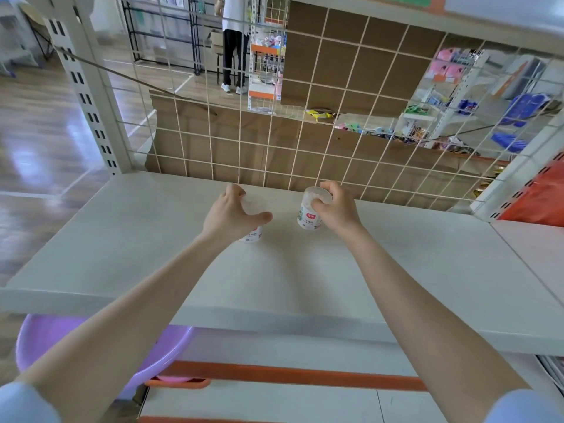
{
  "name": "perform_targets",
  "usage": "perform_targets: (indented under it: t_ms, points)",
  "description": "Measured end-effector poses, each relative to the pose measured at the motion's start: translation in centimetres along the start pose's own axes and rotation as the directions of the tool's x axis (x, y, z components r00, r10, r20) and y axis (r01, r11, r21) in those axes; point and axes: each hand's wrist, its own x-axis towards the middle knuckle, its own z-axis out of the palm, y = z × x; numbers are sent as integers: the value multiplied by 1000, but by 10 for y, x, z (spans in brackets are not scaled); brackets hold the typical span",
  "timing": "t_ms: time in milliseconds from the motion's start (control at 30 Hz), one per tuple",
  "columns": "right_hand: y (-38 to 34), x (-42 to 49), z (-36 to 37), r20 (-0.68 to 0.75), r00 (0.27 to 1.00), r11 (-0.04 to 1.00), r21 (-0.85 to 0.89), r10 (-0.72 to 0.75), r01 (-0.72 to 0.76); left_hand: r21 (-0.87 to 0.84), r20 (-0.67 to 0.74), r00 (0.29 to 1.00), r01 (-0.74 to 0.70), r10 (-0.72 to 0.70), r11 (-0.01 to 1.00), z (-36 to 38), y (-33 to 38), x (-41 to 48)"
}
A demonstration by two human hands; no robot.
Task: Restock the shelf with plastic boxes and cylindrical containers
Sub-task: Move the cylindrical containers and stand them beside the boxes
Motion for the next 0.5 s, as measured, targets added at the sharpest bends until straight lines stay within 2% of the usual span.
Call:
perform_targets:
  t_ms: [133, 267, 400, 500]
  points:
    - [2, 3, 1, 14, 1000, 1000, 5, -3, 3, -73, 128, 990, 70, -60, 995, -5, -2, 5]
    - [3, 5, 3, 31, 999, 999, 53, 7, -8, -320, 273, 960, 155, -66, 934, -14, -8, 9]
    - [10, 3, 8, 54, 998, 998, 63, 20, -23, -404, 326, 945, 122, 19, 907, -16, -14, 11]
    - [12, 2, 10, 40, 998, 999, 30, 42, -43, -465, 301, 953, 117, 33, 878, -14, -19, 9]
